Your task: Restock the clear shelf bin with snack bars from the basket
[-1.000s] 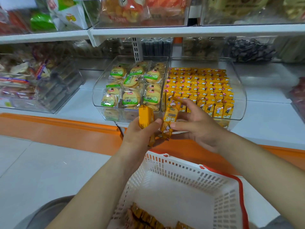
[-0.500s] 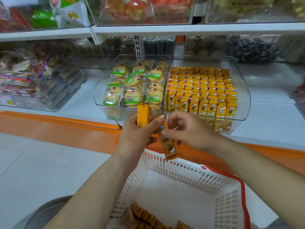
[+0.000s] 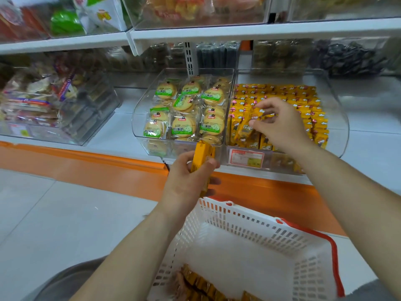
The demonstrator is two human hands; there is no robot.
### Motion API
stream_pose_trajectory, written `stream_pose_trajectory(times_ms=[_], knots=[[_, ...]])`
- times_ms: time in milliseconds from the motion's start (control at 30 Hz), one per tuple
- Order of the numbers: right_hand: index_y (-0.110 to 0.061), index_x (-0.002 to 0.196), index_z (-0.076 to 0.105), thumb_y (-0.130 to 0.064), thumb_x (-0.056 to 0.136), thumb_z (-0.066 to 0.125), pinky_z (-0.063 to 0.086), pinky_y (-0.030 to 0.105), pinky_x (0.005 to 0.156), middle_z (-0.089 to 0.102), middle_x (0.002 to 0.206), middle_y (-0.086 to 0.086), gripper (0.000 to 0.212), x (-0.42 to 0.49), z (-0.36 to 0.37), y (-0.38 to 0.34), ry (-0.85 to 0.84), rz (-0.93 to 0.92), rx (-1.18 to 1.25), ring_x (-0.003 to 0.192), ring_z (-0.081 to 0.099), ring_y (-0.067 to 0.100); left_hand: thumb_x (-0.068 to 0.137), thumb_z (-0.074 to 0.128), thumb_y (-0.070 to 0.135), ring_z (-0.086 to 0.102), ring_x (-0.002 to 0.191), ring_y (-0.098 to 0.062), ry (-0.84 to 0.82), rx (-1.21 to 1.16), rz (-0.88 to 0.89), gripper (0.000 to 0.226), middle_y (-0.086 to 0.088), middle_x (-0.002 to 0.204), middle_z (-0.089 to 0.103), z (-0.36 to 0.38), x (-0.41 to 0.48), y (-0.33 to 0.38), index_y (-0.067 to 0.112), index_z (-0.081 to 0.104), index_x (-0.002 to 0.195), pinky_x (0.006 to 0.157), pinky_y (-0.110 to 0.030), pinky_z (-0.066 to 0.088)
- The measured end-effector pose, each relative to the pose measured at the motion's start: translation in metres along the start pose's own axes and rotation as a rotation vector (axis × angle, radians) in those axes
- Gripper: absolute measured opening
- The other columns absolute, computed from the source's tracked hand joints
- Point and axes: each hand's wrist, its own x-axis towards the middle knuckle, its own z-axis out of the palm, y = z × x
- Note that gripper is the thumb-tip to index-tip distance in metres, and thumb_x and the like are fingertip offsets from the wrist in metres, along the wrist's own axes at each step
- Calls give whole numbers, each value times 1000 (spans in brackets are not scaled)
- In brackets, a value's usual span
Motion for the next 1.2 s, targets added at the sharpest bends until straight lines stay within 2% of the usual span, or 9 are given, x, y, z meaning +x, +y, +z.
stream_pose_trajectory(times_ms=[100,233,467,567,633,767,900,1033,1200], knots=[[-30,113,67,-31,81,81,48,25,69,66,107,-7,35,5,15,9,-76,-84,-228,81,63,10,97,67,27,77,76,-19,5,20,-31,23,-1,102,77,-3,1,-3,19,63,118,57,-24,57],[-30,115,69,-36,81,81,42,31,77,66,117,0,37,10,24,14,-124,-122,-533,107,59,24,96,69,31,74,66,-13,27,43,-49,24,-3,98,76,-7,3,-8,23,62,118,54,-21,54],[-25,124,65,-40,82,79,47,39,86,56,121,7,47,10,18,3,-100,-83,-680,116,51,29,95,71,22,74,72,-17,4,-2,-89,33,-11,107,73,-5,9,-7,21,60,126,62,-27,59],[-24,112,68,-35,89,71,41,27,78,61,106,-2,26,1,9,-15,-9,-136,-432,95,55,7,95,66,9,75,80,-23,-14,-46,-71,36,-9,104,73,-5,8,-6,21,60,128,67,-32,63],[-26,101,68,-32,93,66,41,20,69,63,92,-10,10,-15,8,-32,-111,-101,-172,78,56,-5,93,68,4,75,82,-24,-12,-12,-12,42,-7,107,73,-3,7,-7,24,60,129,65,-30,62],[-30,99,63,-49,92,63,52,26,55,72,85,0,20,-57,16,-56,-549,183,180,66,68,12,85,77,4,68,70,-11,22,168,179,49,6,114,72,5,5,-10,28,60,124,60,-24,57],[-30,99,58,-30,88,75,56,32,62,73,83,1,20,-64,12,-58,-508,264,356,68,70,17,79,85,14,66,71,-2,27,219,255,51,17,106,71,16,2,-11,44,58,110,64,-26,59],[-34,96,60,-9,90,71,61,45,80,76,91,7,28,-61,-1,-49,-477,327,569,79,74,25,83,84,19,71,75,-5,-6,148,187,40,15,102,76,20,4,-11,37,65,113,65,-22,57],[-17,124,58,-15,91,71,61,48,82,70,106,15,35,-60,-4,-40,-424,335,563,87,75,29,84,83,20,71,80,-11,-26,131,147,40,5,100,78,25,6,-9,30,67,119,69,-24,57]])
